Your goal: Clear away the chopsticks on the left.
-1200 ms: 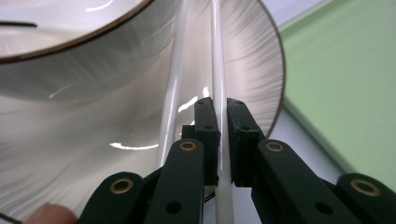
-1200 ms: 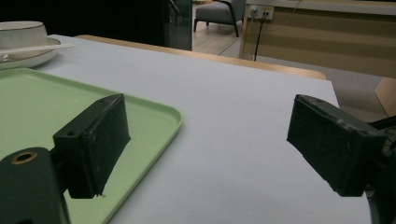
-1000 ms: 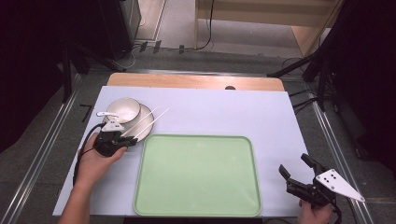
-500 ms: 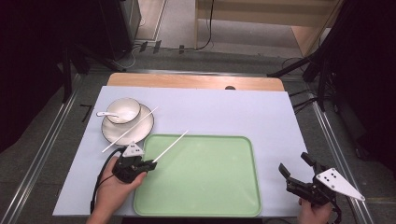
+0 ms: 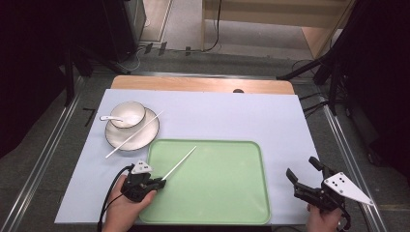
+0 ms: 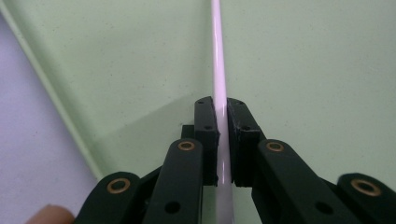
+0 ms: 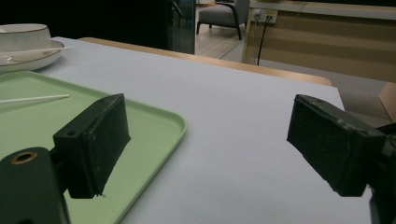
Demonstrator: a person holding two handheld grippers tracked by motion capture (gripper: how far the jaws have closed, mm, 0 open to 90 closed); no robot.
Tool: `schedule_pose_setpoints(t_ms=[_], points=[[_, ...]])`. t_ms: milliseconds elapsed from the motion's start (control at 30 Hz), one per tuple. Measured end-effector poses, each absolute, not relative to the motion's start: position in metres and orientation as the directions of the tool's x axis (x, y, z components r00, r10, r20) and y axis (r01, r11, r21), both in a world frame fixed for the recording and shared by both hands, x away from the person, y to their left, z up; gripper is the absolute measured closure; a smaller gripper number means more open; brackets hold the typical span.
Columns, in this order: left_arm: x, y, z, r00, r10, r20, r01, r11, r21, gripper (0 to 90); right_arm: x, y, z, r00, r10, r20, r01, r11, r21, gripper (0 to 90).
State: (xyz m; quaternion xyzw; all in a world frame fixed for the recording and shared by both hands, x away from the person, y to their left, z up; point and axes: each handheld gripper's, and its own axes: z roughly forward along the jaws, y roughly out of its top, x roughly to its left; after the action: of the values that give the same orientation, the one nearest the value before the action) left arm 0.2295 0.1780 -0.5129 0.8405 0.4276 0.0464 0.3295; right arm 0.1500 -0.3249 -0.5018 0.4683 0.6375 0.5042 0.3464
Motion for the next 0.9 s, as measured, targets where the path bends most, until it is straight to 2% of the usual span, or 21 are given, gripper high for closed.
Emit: schedule_pose_setpoints(t_ms=[333,400,500,567,700,733,800,900], points=[[0.231,0.178,-0.512,0.642,0.735,-0.218,0.687,-0.426,0.588,79.7,0.149,-0.326,-0.502,-0.32,0.947,0.027,0.243,0.054,0.969,12.7],[0.232,0.179,-0.512,0.653,0.718,-0.242,0.688,-0.428,0.586,76.0,0.149,-0.327,-0.502,-0.32,0.947,0.027,0.244,0.055,0.968,12.7],[0.233,0.179,-0.51,0.652,0.726,-0.219,0.681,-0.433,0.591,69.9,0.15,-0.327,-0.502,-0.32,0.947,0.026,0.243,0.055,0.968,12.7],[0.235,0.177,-0.506,0.65,0.735,-0.193,0.659,-0.419,0.625,70.4,0.15,-0.327,-0.502,-0.319,0.947,0.027,0.242,0.054,0.969,12.7],[0.245,0.154,-0.495,0.693,0.708,-0.136,0.582,-0.438,0.685,84.3,0.152,-0.328,-0.503,-0.318,0.948,0.033,0.246,0.048,0.968,12.7],[0.254,0.137,-0.497,0.73,0.671,-0.127,0.553,-0.472,0.687,89.3,0.151,-0.326,-0.503,-0.318,0.948,0.035,0.249,0.048,0.967,12.7],[0.258,0.129,-0.5,0.748,0.653,-0.122,0.543,-0.496,0.678,90.0,0.151,-0.325,-0.502,-0.321,0.947,0.032,0.247,0.051,0.968,12.7],[0.266,0.109,-0.515,0.757,0.65,-0.064,0.532,-0.557,0.638,90.0,0.148,-0.324,-0.502,-0.324,0.946,0.023,0.248,0.061,0.967,12.7]])
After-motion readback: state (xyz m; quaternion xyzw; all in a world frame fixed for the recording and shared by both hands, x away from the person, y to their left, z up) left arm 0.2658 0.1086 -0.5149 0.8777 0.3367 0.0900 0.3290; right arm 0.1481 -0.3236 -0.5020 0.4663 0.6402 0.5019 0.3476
